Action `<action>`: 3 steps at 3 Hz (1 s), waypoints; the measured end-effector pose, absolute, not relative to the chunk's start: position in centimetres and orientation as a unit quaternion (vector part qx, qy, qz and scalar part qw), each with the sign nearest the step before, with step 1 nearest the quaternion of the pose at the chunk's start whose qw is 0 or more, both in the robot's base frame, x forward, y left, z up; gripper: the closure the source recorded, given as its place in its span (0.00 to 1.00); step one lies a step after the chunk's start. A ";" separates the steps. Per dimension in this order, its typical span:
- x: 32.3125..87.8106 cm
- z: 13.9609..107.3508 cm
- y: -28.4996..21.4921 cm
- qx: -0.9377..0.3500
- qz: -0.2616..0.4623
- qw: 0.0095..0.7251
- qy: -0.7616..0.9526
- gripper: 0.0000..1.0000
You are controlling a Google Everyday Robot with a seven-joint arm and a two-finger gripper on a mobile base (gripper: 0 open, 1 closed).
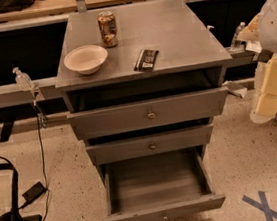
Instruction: Place rxbar chocolate into bottom drawer
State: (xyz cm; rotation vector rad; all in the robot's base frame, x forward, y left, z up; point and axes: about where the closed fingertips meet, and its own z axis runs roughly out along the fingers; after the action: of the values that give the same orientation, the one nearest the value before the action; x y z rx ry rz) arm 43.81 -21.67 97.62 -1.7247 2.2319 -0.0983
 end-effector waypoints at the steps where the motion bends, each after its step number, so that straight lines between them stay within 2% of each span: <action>1: 43.8 97.6 -21.7 -0.603 -0.034 0.159 0.781 0.00; 2: 49.1 98.1 -22.0 -0.613 -0.024 0.181 0.769 0.00; 3: 56.0 95.7 -20.7 -0.626 0.033 0.193 0.755 0.00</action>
Offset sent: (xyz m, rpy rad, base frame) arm 0.1286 -0.0162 0.0176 0.0830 -0.0673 0.0773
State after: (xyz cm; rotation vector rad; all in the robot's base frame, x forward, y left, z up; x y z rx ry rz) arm 56.03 -20.70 95.72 -1.7576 2.1179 0.0929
